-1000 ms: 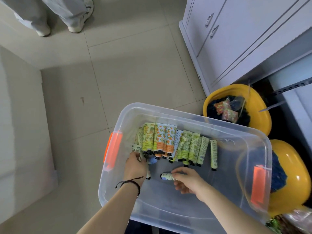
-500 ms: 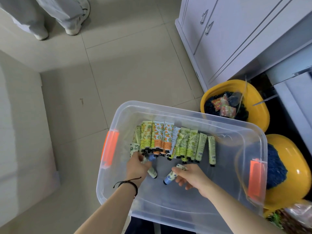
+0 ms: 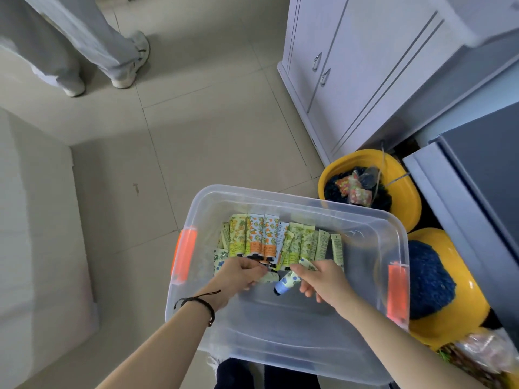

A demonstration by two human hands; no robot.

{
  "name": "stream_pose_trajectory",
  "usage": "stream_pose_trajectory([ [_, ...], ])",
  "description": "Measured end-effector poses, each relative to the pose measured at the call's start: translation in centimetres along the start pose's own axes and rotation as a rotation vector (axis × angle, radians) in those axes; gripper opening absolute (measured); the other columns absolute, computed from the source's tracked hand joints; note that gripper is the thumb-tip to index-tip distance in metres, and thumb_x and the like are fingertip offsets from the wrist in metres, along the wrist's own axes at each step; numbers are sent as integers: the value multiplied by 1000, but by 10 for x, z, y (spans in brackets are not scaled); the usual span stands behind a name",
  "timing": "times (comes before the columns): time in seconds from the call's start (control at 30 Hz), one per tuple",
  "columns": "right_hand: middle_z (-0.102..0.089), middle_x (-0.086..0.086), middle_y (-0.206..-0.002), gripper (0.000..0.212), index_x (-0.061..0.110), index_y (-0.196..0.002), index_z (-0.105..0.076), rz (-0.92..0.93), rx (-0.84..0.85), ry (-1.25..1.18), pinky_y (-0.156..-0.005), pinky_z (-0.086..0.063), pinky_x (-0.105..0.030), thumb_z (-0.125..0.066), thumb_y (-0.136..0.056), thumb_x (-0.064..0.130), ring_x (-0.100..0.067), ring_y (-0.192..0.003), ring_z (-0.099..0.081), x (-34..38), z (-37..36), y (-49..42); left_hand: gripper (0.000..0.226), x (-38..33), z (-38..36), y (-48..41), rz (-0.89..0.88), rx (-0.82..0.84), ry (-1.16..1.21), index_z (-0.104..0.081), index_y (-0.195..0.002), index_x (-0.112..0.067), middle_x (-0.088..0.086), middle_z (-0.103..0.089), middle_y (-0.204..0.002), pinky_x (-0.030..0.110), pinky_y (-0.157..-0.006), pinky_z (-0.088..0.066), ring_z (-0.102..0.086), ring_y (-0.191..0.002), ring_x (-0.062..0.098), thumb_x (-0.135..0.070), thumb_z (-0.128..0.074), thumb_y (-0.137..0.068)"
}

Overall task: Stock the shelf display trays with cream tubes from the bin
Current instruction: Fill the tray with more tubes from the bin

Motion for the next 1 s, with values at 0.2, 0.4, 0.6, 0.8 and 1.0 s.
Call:
stream_pose_trajectory([
  [0.2,-63,-7,-54,44,-7,-73,-63,170,-118,34,-39,-34,-13,-63,-90,34,-17,-48,-53,52,33,29,30,-60,2,40,-117,92,14,-68,-103,-14,-5,-67,-66,9,-51,-43,-56,-49,-1,-12,-78,-75],
  [0.4,-61,-5,-56,41,5,-69,-55,328,-226,30,-64,-50,-41,-53,-96,36,-16,-53,-55,123,65,86,19,-134,29,90,-385,26,-119,-70,-95,-19,-1,-68,-67,20,-64,-51,-59,-62,13,-15,-75,-78],
  [0.6,-68,-12,-74,46,7,-72,-52,489,-296,162,-73,-50,-44,-44,-97,44,-23,-64,-60,230,104,178,18,-238,78,186,-669,-130,-270,-69,-89,-21,-4,-64,-60,19,-53,-46,-54,-53,7,-20,-79,-74],
  [0.8,-68,-18,-72,71,0,-74,-64,712,-500,364,-62,-50,-41,-47,-81,68,-32,-67,-64,350,151,281,22,-349,109,310,-943,-185,-366,-59,-85,-16,1,-67,-56,21,-48,-49,-58,-47,9,-15,-78,-75],
  [1.0,-50,-21,-58,66,-9,-71,-61,859,-649,364,-55,-29,-29,-64,-79,57,-15,-53,-39,458,188,405,12,-448,114,450,-1249,-233,-497,-62,-91,-20,7,-71,-63,28,-50,-54,-66,-54,18,-26,-68,-83],
])
Point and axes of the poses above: each hand's wrist, its own y-axis away from the middle knuckle, its own z-axis out of the back of the hand, x = y × z, the point moved 6 cm from there along -y, towards the middle knuckle
